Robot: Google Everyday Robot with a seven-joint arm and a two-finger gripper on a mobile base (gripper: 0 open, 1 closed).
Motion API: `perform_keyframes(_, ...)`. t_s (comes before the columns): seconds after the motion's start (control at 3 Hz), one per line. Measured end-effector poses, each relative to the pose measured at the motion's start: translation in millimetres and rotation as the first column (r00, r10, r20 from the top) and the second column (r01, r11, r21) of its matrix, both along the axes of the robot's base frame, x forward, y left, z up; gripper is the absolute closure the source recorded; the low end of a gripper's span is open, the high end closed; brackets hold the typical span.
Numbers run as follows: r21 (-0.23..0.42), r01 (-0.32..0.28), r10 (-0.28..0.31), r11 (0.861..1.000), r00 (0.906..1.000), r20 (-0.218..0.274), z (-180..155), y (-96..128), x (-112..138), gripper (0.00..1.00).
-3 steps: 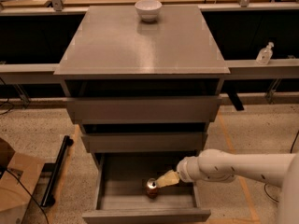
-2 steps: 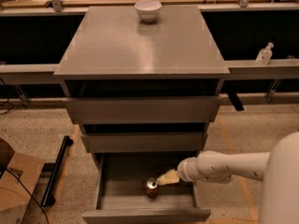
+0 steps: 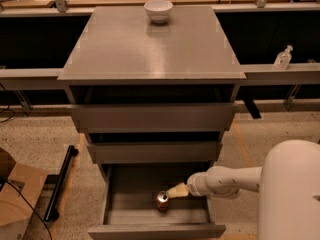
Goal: Pick coke can from bottom drawer and place on counter
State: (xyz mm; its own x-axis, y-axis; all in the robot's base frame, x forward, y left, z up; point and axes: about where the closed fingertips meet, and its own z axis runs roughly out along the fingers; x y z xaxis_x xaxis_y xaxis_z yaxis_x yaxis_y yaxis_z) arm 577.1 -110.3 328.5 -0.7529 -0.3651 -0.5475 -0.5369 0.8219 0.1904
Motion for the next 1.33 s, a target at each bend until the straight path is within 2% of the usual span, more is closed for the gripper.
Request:
perform_keyframes(0.67, 0.056, 0.045, -0.042, 0.997, 0.9972, -0.061, -68.4, 19.6, 16.9, 0.0)
perform_keyframes(1.0, 0.072, 0.069, -0.059, 0.995, 0.9899, -0.129, -110.5, 32.9, 21.5, 0.0)
perform_keyframes(1.33, 0.078, 0.073, -0.06, 0.994, 0.985, -0.162, -129.0, 42.1, 21.3, 0.0)
